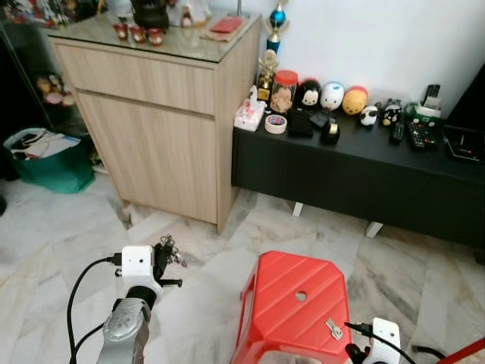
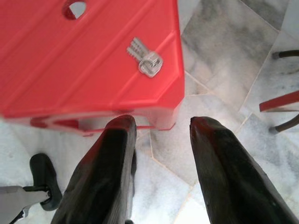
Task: Hang keys on a hook
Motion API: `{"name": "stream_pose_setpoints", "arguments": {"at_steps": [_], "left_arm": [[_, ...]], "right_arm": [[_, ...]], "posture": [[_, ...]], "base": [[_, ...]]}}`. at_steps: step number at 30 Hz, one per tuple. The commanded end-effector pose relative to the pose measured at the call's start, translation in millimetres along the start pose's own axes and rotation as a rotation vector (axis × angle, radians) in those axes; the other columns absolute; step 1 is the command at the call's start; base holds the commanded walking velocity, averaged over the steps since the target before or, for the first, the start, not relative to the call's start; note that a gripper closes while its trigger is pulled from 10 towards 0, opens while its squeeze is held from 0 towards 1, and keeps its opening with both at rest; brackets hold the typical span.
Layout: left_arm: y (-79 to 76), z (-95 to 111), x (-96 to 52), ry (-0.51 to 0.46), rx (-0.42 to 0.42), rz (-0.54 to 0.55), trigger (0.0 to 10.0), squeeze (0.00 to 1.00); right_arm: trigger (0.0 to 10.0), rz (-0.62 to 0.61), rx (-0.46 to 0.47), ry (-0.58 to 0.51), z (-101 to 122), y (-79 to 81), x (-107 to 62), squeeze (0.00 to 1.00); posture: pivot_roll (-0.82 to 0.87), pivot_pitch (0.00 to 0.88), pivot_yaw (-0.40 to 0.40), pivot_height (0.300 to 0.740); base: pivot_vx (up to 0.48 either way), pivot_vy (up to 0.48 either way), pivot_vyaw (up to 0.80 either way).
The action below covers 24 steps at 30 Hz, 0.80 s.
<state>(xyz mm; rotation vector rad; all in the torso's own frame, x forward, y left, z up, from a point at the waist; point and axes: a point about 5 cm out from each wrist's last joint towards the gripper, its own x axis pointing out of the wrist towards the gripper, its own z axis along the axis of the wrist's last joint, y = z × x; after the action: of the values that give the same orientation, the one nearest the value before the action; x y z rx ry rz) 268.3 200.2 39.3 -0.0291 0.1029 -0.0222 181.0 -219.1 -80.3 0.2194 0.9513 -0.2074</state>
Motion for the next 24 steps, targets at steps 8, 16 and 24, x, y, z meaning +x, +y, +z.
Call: {"name": "stream_pose_setpoints", "arguments": {"at_steps": [8, 16, 24], "left_arm": [[-0.7, 4.5, 0.7, -0.017, -0.012, 0.004, 10.0, 0.00], [-1.6, 4.3, 0.7, -0.016, -0.015, 0.002, 10.0, 0.00], [-2.2, 3.9, 0.1, -0.012, -0.017, 0.003, 10.0, 0.00]], "right_arm": [[10.0, -0.003, -0.002, 0.008, -0.9, -1.6, -0.3, 0.00], [10.0, -0.001, -0.006, 0.007, -0.7, -1.6, -0.3, 0.00], [10.0, 0.000, -0.008, 0.009, -0.5, -1.8, -0.3, 0.00]], "posture": [[0.09, 0.000, -0.082, 0.740], [0.09, 0.000, -0.083, 0.740], [0.09, 0.000, -0.085, 0.740]], "base": [[-0.254, 0.000, 0.00], [-0.255, 0.000, 0.00], [-0.254, 0.000, 0.00]]}}
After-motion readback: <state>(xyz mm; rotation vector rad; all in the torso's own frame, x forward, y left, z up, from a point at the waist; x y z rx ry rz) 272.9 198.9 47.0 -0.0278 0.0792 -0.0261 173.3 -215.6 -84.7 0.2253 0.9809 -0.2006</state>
